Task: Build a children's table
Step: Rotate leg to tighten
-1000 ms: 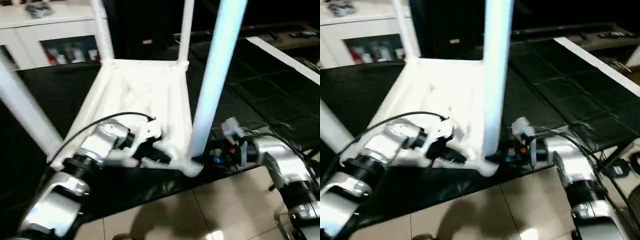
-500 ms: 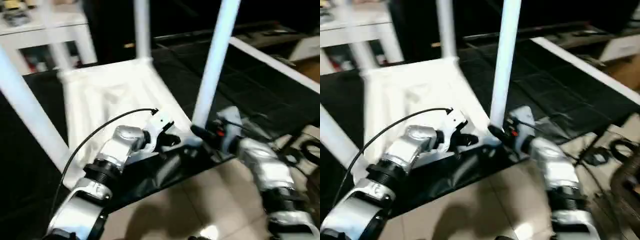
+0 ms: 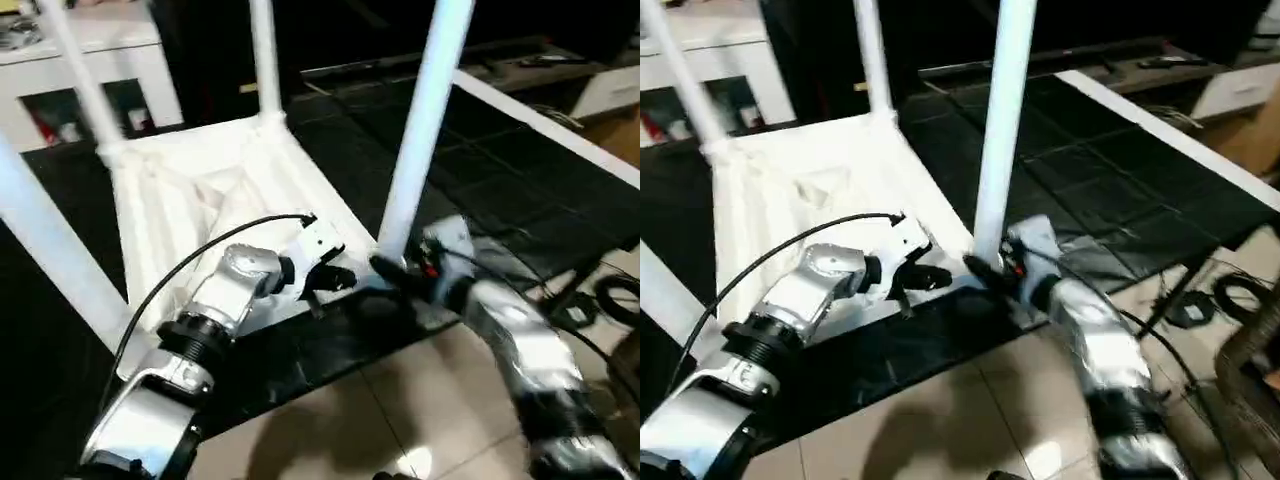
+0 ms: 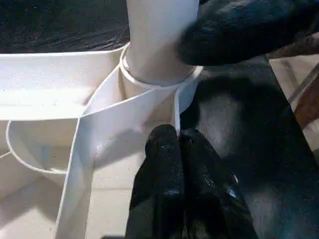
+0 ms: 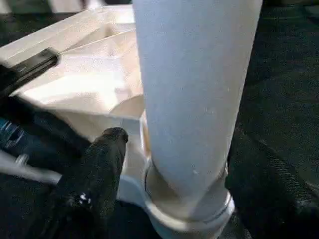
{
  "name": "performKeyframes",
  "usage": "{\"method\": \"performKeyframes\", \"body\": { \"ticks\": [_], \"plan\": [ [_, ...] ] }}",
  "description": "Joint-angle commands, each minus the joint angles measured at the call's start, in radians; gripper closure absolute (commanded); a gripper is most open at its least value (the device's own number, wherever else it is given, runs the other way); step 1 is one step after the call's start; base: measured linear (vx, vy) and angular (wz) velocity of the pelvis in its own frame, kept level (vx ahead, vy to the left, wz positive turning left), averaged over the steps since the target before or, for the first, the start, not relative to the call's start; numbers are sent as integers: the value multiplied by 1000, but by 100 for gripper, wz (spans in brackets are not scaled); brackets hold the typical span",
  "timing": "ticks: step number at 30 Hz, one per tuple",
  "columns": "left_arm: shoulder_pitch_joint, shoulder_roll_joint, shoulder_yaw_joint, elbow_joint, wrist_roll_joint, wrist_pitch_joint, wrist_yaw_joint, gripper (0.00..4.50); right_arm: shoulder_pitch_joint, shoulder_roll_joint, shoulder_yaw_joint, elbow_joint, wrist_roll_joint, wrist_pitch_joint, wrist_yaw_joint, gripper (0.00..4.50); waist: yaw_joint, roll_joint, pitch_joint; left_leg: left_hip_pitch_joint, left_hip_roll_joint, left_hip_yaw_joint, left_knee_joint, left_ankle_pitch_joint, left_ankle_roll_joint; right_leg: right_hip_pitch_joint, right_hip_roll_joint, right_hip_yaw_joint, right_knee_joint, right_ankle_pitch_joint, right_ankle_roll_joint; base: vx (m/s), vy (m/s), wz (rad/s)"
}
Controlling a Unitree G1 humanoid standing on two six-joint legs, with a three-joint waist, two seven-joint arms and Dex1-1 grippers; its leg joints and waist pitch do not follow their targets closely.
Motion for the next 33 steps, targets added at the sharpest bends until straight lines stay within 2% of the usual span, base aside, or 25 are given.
{"method": "performKeyframes", "body": {
  "ticks": [1,3,5,9,10,11,12,13,14,15,16,17,18,19,20,21,22,23,24,25,26,27,29,32,33],
  "plan": [
    [-31,33,2,32,25,-43,6,450,50,-19,41,-63,43,8,100,81,12,-11,-75,-5,-15,31,-71,-214,85,62,-7,34,-66,-313,-198,0,0,0],
    [-40,48,1,59,32,-64,2,450,103,-60,29,-148,84,12,165,72,17,-10,-79,-11,-14,29,-71,-195,90,68,-7,36,-61,-293,-198,0,0,0],
    [-46,55,5,73,33,-73,2,450,135,-85,20,-197,109,17,201,52,16,-11,-78,-19,-15,24,-74,-182,89,75,-6,36,-60,-300,-180,0,0,0],
    [-53,63,20,95,22,-91,11,450,182,-120,-10,-268,117,66,164,29,16,-18,-75,-15,-14,25,-75,-186,75,70,-5,39,-63,-337,-173,0,0,0],
    [-52,63,24,93,18,-92,12,450,185,-121,-18,-277,120,96,146,10,14,-20,-73,-18,-16,25,-76,-188,70,71,-4,39,-65,-358,-167,0,0,0],
    [-52,63,24,93,18,-92,12,450,185,-121,-18,-277,120,96,146,4,15,-19,-73,-15,-16,25,-76,-200,64,68,-6,38,-68,-386,-160,0,0,0],
    [-49,62,29,87,7,-97,8,450,192,-118,-28,-295,132,104,134,4,13,-26,-72,-16,-16,26,-76,-204,64,67,-6,38,-69,-397,-154,0,0,0],
    [-46,62,32,83,4,-97,8,450,193,-115,-29,-298,132,103,128,4,15,-23,-72,-15,-17,26,-76,-207,62,65,-6,38,-73,-421,-141,0,0,0],
    [-14,57,67,32,-39,-95,18,450,210,-82,-51,-337,129,89,56,4,14,-34,-71,-18,-17,26,-76,-199,61,66,-7,38,-73,-424,-134,0,0,0],
    [-4,56,77,16,-50,-93,22,450,216,-74,-55,-346,125,84,41,4,16,-29,-71,-19,-17,25,-77,-193,59,65,-8,38,-71,-430,-131,0,0,0],
    [9,54,90,-5,-64,-90,26,450,223,-64,-59,-358,121,78,22,4,14,-41,-72,-22,-16,26,-77,-187,58,67,-9,39,-71,-433,-125,0,0,0],
    [61,46,136,-95,-115,-71,46,450,250,-38,-64,-397,98,50,-28,4,16,-39,-77,-22,-10,24,-77,-154,55,65,-12,41,-63,-397,-129,0,0,0],
    [83,40,155,-138,-138,-59,54,424,262,-31,-67,-413,90,37,-51,1,16,-34,-80,-25,-8,23,-76,-123,54,66,-10,43,-52,-333,-147,0,0,0],
    [101,35,170,-173,-152,-47,66,409,269,-25,-68,-424,93,25,-56,0,16,-32,-81,-24,-9,24,-74,-113,58,62,-7,43,-51,-302,-155,0,0,0],
    [113,32,179,-195,-162,-39,73,399,274,-21,-70,-430,96,18,-59,0,14,-42,-85,-22,-7,26,-70,-100,61,61,-4,44,-45,-261,-168,0,0,0],
    [169,14,214,-299,-203,-1,103,400,292,-10,-71,-457,95,9,-79,0,16,-48,-82,-20,-1,27,-70,-93,72,59,-5,46,-32,-208,-201,0,0,0],
    [169,14,214,-299,-203,-1,103,400,292,-10,-71,-457,95,9,-79,0,18,-44,-77,-21,-2,30,-72,-102,80,55,-5,46,-42,-224,-202,0,0,0],
    [247,1,233,-418,-212,-4,147,400,305,4,-71,-485,64,-6,-121,0,13,-60,-73,-19,-1,32,-72,-136,80,51,-1,46,-47,-266,-189,0,0,0],
    [247,1,233,-418,-212,-4,147,370,305,4,-71,-485,64,-6,-121,0,15,-55,-71,-22,-1,32,-75,-143,73,53,-4,47,-48,-291,-172,0,0,0],
    [282,-7,243,-464,-214,-2,172,370,306,18,-77,-492,62,6,-147,0,13,-62,-71,-21,-1,34,-75,-148,71,50,-1,47,-51,-307,-160,0,0,0],
    [321,-20,251,-515,-216,-8,202,360,303,33,-85,-488,60,-2,-170,0,14,-59,-71,-20,-1,33,-77,-158,65,50,-1,48,-50,-320,-152,0,0,0],
    [321,-20,251,-515,-216,-8,202,357,303,33,-85,-488,60,-2,-170,0,10,-57,-70,-19,-1,33,-80,-189,47,48,1,49,-56,-347,-127,0,0,0],
    [400,-71,286,-638,-227,-1,291,339,308,62,-109,-492,80,-4,-202,0,11,-44,-69,-17,0,31,-84,-228,29,48,1,49,-59,-351,-119,0,0,0],
    [430,-87,296,-683,-223,0,325,315,315,67,-113,-496,77,-13,-215,0,10,-53,-68,-14,1,33,-84,-259,24,44,5,49,-66,-359,-110,0,0,0],
    [464,-97,309,-732,-215,-1,366,311,335,60,-105,-504,65,-31,-221,0,15,-32,-67,-10,-3,32,-85,-273,21,43,6,49,-67,-375,-101,0,0,0]
  ]
}}
